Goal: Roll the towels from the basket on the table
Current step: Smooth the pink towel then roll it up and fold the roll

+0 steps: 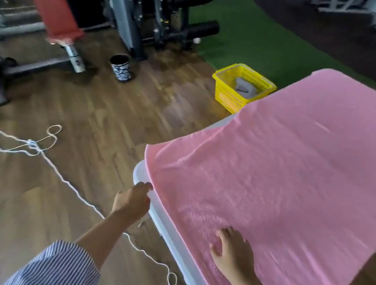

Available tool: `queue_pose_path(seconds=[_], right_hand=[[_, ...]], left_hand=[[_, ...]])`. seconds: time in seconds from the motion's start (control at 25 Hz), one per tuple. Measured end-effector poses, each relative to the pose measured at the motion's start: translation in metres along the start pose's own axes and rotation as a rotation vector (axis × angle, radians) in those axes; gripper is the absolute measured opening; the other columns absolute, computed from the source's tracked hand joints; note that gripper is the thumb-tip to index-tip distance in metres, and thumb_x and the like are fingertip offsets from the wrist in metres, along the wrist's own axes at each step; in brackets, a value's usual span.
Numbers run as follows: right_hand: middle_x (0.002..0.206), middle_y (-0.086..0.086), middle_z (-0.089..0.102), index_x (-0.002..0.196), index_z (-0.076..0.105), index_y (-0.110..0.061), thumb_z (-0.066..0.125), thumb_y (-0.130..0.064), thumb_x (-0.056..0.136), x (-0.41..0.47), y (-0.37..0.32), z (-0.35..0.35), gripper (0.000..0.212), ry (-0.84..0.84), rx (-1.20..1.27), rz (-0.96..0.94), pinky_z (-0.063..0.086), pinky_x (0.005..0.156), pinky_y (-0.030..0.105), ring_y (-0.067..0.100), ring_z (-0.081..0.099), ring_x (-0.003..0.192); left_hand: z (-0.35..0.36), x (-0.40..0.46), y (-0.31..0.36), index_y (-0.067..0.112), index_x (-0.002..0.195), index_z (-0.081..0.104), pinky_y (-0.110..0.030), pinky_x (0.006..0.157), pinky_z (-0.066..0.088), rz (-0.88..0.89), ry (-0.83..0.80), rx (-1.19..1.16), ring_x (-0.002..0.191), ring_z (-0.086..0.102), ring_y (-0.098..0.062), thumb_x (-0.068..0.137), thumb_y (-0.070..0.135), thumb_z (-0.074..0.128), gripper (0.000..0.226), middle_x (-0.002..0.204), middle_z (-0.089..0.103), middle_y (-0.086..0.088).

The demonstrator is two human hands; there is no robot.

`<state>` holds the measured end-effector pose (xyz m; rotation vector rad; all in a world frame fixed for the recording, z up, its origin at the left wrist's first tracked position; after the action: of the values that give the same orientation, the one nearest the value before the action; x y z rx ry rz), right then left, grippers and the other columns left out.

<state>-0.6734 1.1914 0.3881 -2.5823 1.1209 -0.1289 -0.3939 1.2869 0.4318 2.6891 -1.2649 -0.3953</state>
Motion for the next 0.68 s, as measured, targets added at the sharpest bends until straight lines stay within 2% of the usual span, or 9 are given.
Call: queue_pose_path(seconds=[0.12,0.2,0.28,0.36,0.4,0.52,0.6,0.68], right_hand=[[0.073,-0.011,0.057,0.078,0.059,-0.022,0.08,-0.027,0.058,0.001,-0.008,0.001,0.03,0.042,0.014,0.064,0.051,0.053,0.024,0.006,0.056,0.062],[0.071,-0.012,0.055,0.075,0.056,-0.024,0.08,-0.027,0.057,0.002,-0.018,0.003,0.03,0.054,-0.011,0.114,0.046,0.053,0.022,0.006,0.056,0.06],[0.071,-0.011,0.053,0.074,0.053,-0.025,0.078,-0.029,0.06,0.007,-0.034,0.005,0.029,0.083,-0.011,0.182,0.043,0.054,0.022,0.008,0.055,0.06],[0.076,-0.008,0.058,0.08,0.058,-0.023,0.07,-0.033,0.068,0.01,-0.049,0.01,0.019,0.1,-0.029,0.262,0.046,0.058,0.027,0.012,0.059,0.066],[0.082,-0.005,0.062,0.086,0.063,-0.021,0.062,-0.036,0.071,0.013,-0.055,0.012,0.021,0.093,-0.035,0.324,0.049,0.062,0.031,0.016,0.062,0.072],[0.112,0.006,0.061,0.113,0.061,-0.013,0.042,-0.041,0.08,0.024,-0.074,0.013,0.047,0.01,0.018,0.477,0.047,0.084,0.04,0.027,0.059,0.101],[0.117,0.006,0.056,0.119,0.057,-0.012,0.047,-0.037,0.085,0.022,-0.087,0.014,0.043,0.0,0.066,0.538,0.043,0.086,0.039,0.027,0.055,0.107],[0.114,0.004,0.056,0.117,0.057,-0.014,0.051,-0.034,0.086,0.015,-0.097,0.016,0.038,0.032,0.07,0.591,0.042,0.084,0.036,0.025,0.055,0.105]], left_hand=[[-0.008,0.049,-0.018,0.028,0.13,0.048,-0.037,0.098,0.043,0.01,-0.072,-0.009,0.118,0.055,-0.023,0.088,0.009,0.044,0.046,0.138,0.049,0.005],[-0.014,0.084,-0.028,0.024,0.134,0.044,-0.036,0.1,0.042,0.09,-0.099,0.05,0.121,0.053,-0.024,0.087,0.002,0.041,0.053,0.141,0.045,0.002],[-0.019,0.121,-0.036,0.025,0.139,0.036,-0.033,0.095,0.044,0.229,-0.111,0.258,0.122,0.05,-0.02,0.089,0.001,0.04,0.055,0.143,0.039,0.005],[-0.019,0.153,-0.041,0.026,0.142,0.029,-0.03,0.095,0.046,0.398,-0.108,0.407,0.126,0.046,-0.015,0.091,0.003,0.039,0.057,0.147,0.034,0.005],[-0.017,0.163,-0.04,0.027,0.143,0.028,-0.03,0.094,0.046,0.495,-0.099,0.458,0.127,0.046,-0.015,0.092,0.003,0.04,0.057,0.147,0.034,0.005],[-0.011,0.185,-0.038,0.025,0.142,0.033,-0.031,0.092,0.045,0.707,-0.101,0.528,0.12,0.051,-0.017,0.094,0.004,0.041,0.053,0.14,0.043,0.006],[-0.014,0.191,-0.037,0.022,0.135,0.04,-0.032,0.087,0.046,0.765,-0.115,0.571,0.113,0.056,-0.018,0.092,0.006,0.045,0.046,0.13,0.05,0.004],[-0.019,0.193,-0.038,0.019,0.114,0.059,-0.038,0.072,0.051,0.868,-0.051,0.488,0.088,0.066,-0.025,0.074,0.0,0.068,0.045,0.104,0.063,-0.002]])
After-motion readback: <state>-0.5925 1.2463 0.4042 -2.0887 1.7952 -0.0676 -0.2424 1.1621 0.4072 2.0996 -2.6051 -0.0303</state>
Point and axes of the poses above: each hand's wrist, its own x-axis towards the middle knuckle, its own z-axis out of the palm, y = z × x, the point moved 1 cm from there along x, towards the middle knuckle
